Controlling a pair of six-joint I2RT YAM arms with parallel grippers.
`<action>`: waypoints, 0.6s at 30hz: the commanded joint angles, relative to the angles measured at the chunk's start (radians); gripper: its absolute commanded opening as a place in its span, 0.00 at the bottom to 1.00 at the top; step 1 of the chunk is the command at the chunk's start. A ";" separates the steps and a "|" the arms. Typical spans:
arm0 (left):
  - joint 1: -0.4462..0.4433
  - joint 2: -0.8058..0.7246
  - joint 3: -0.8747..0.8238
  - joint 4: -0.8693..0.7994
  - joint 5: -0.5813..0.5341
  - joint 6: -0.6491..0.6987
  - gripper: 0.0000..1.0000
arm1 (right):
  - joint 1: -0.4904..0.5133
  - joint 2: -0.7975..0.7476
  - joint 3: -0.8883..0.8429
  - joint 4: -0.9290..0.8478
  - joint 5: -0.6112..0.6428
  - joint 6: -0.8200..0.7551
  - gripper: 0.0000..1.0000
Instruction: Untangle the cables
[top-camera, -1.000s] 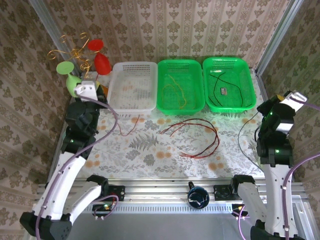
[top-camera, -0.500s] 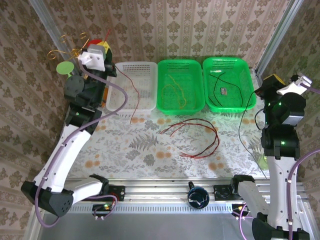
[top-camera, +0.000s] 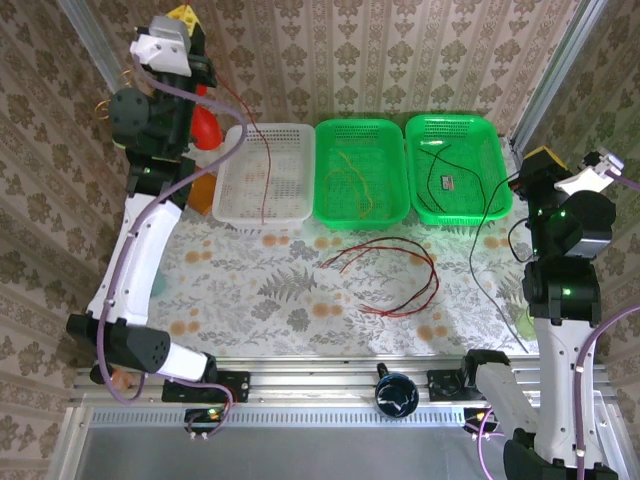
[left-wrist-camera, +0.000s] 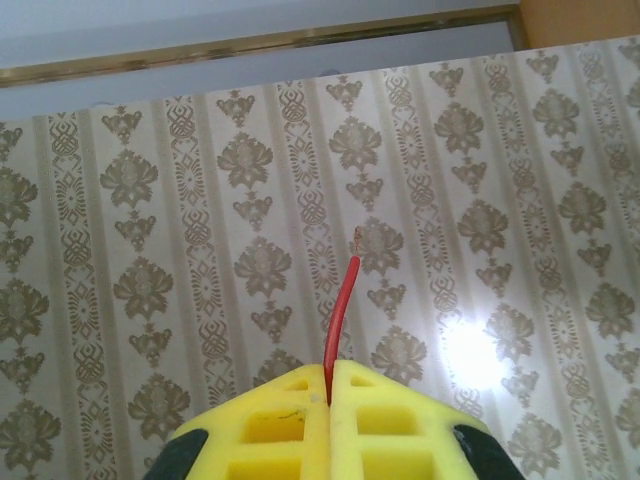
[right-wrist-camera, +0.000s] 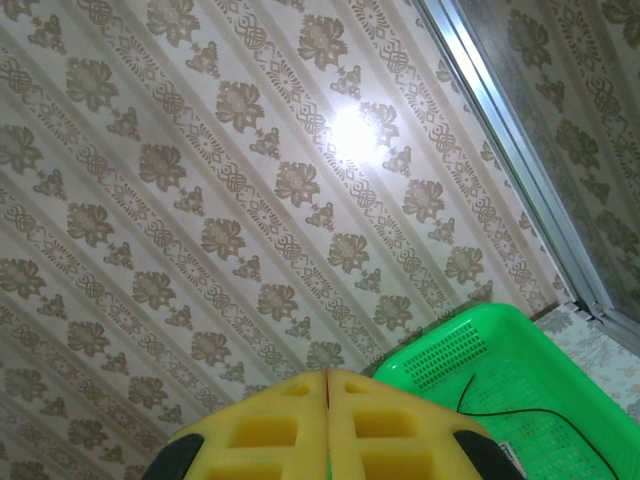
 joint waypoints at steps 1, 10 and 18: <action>0.029 0.052 0.066 0.022 0.087 -0.040 0.00 | 0.003 -0.017 0.028 0.022 -0.031 0.021 0.00; 0.056 0.208 -0.218 -0.042 0.238 0.045 0.00 | 0.004 -0.049 0.018 0.003 -0.036 0.024 0.00; -0.006 0.402 -0.276 -0.403 0.121 0.107 0.00 | 0.004 -0.060 0.047 -0.037 -0.038 -0.002 0.00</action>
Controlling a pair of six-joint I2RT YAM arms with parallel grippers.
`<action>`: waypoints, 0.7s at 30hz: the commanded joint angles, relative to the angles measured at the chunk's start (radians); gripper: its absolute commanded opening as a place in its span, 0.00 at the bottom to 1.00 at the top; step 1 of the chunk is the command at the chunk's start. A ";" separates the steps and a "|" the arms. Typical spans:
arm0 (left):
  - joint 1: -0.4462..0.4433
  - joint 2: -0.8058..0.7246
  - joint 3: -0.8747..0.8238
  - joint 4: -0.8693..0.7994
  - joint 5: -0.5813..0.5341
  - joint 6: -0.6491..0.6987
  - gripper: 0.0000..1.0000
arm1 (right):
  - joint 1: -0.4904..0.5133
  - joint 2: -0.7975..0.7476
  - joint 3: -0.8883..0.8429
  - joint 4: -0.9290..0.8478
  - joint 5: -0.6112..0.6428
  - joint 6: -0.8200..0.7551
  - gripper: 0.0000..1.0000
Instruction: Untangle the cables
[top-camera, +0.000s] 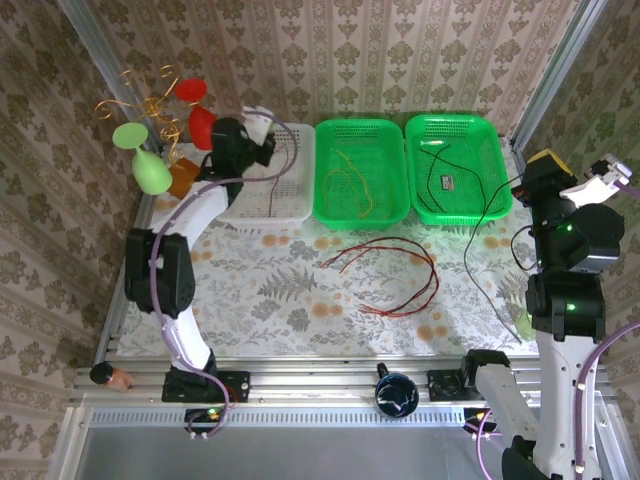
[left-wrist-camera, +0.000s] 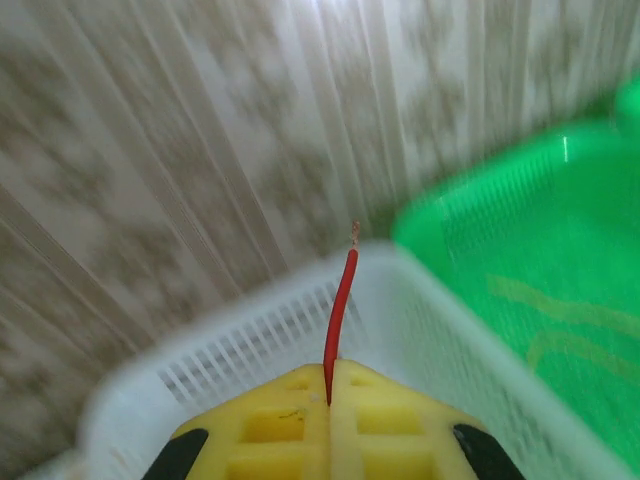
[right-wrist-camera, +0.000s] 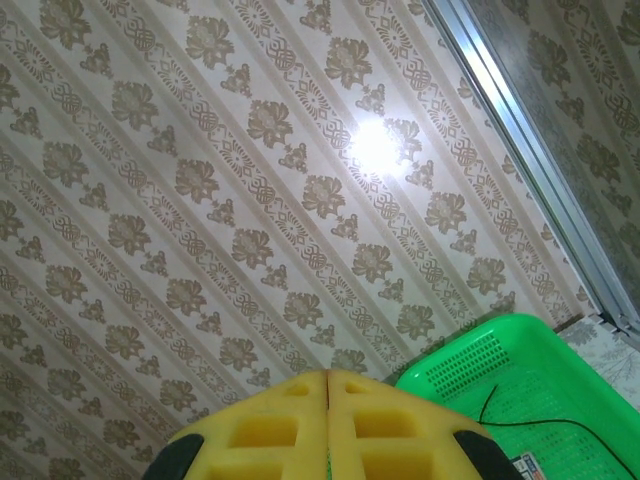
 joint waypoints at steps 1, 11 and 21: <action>-0.013 0.042 0.071 -0.235 -0.055 0.016 0.00 | 0.004 -0.010 0.037 -0.021 -0.018 -0.012 0.00; 0.000 0.265 0.374 -0.666 -0.050 -0.076 0.00 | 0.004 -0.019 0.045 -0.023 -0.013 -0.004 0.00; 0.032 0.340 0.460 -0.777 0.011 -0.071 0.58 | 0.004 0.008 0.115 -0.076 0.024 -0.007 0.00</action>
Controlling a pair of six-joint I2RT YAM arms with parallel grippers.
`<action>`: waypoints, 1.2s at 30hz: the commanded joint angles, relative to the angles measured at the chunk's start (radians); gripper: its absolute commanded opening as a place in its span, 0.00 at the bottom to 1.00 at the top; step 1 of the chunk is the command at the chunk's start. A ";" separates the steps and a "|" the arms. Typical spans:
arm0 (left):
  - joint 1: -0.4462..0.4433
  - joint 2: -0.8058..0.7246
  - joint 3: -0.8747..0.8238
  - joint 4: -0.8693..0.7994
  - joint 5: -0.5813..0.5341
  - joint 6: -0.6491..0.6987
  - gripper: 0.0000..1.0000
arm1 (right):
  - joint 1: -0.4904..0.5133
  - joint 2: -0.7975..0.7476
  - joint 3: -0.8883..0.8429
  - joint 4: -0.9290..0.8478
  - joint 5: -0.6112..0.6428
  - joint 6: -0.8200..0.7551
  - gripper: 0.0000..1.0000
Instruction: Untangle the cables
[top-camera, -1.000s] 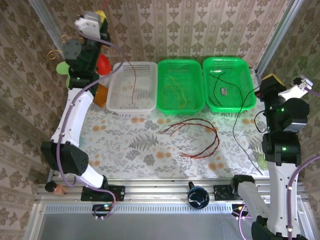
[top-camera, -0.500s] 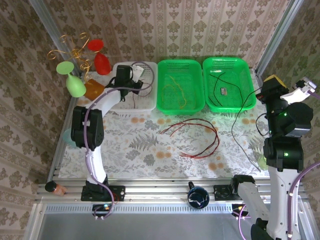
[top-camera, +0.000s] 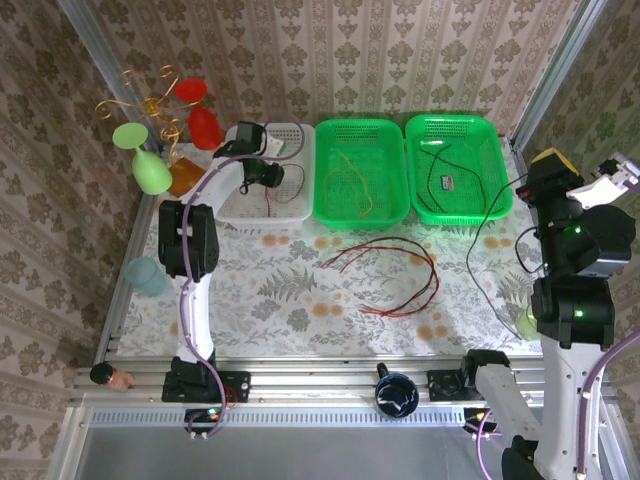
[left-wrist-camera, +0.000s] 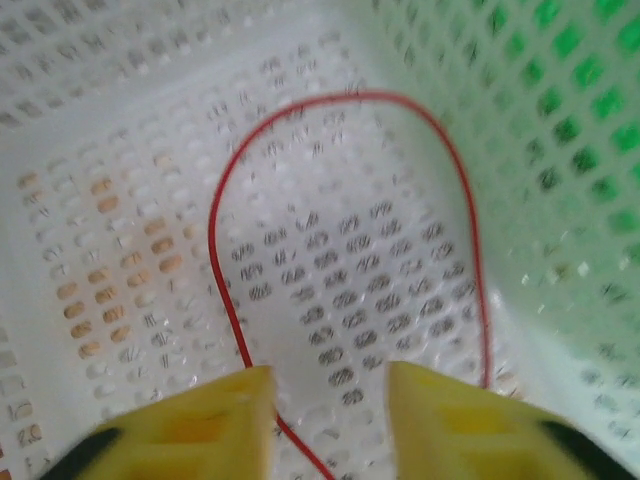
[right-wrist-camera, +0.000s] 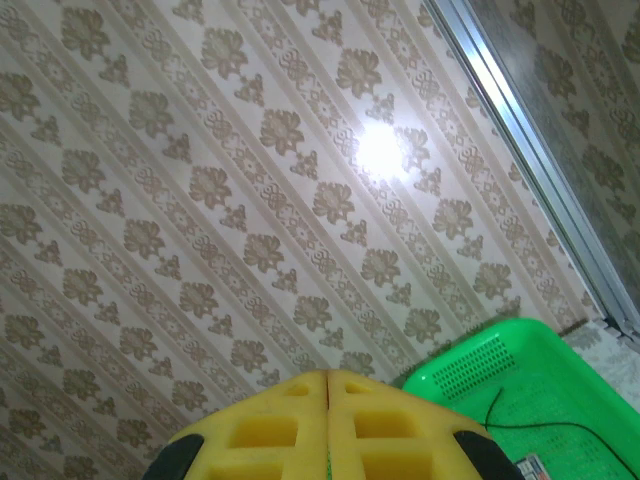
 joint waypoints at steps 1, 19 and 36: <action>0.008 -0.033 0.009 -0.039 0.031 0.002 0.65 | 0.005 0.007 0.043 -0.006 0.026 -0.010 0.00; -0.043 -0.470 -0.287 0.212 0.047 -0.030 0.93 | 0.041 0.337 0.483 0.106 -0.028 -0.101 0.00; -0.083 -0.752 -0.681 0.337 0.054 -0.135 0.92 | 0.150 0.969 1.283 0.178 0.023 -0.324 0.00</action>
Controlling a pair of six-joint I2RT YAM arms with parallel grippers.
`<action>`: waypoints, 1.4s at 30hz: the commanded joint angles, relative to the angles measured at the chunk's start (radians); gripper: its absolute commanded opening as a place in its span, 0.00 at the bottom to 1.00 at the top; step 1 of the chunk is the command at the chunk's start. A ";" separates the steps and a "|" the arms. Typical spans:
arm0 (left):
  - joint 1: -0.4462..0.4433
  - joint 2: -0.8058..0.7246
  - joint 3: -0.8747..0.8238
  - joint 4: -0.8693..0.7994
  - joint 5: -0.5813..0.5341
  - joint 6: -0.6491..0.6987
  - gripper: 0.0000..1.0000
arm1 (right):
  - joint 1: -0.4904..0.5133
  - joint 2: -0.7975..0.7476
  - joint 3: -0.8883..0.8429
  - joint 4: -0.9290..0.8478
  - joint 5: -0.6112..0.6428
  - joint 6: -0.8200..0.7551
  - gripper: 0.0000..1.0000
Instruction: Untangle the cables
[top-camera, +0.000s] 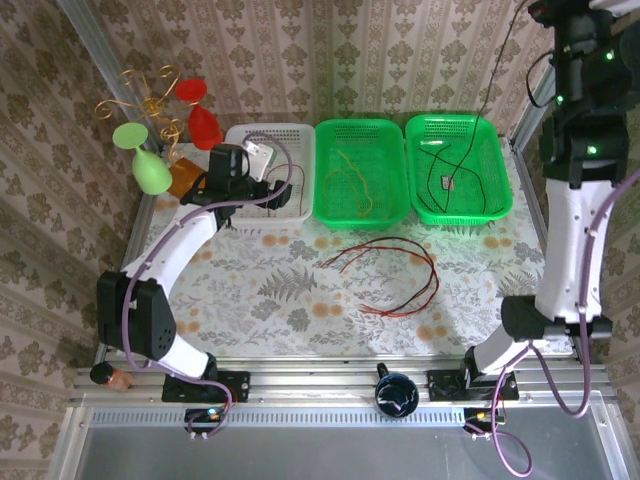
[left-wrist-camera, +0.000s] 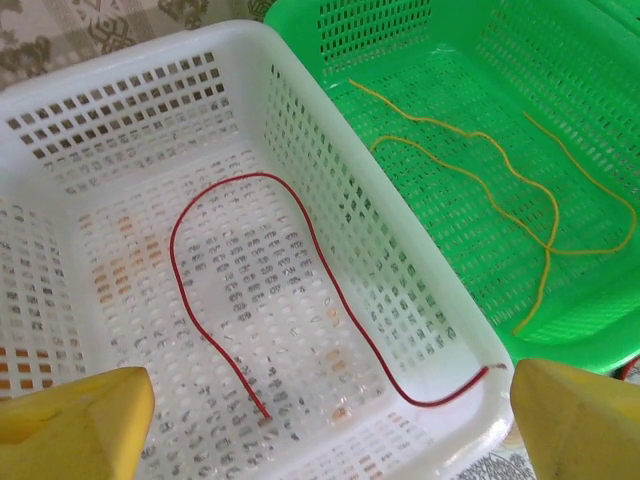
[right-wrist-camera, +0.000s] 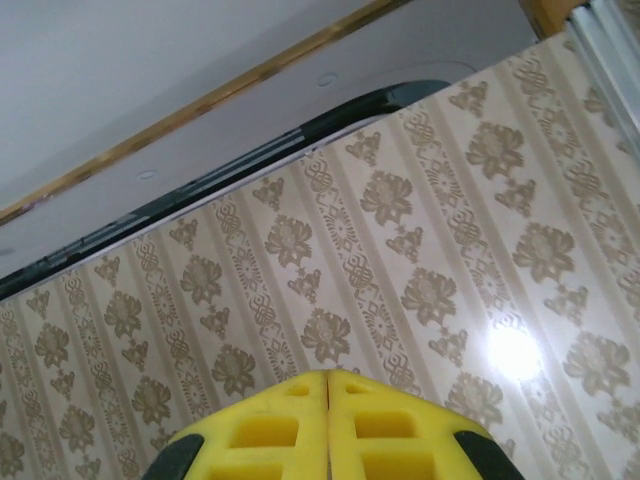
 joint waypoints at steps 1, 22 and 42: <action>-0.003 -0.060 -0.044 0.042 0.004 -0.041 0.92 | 0.017 0.082 0.095 0.038 0.029 -0.127 0.00; -0.022 -0.191 -0.227 0.069 0.000 -0.101 0.92 | -0.012 0.278 -0.320 0.023 0.248 -0.215 0.00; -0.107 -0.239 -0.279 0.040 -0.062 -0.115 0.92 | -0.037 0.512 -0.554 -0.239 0.094 0.045 0.00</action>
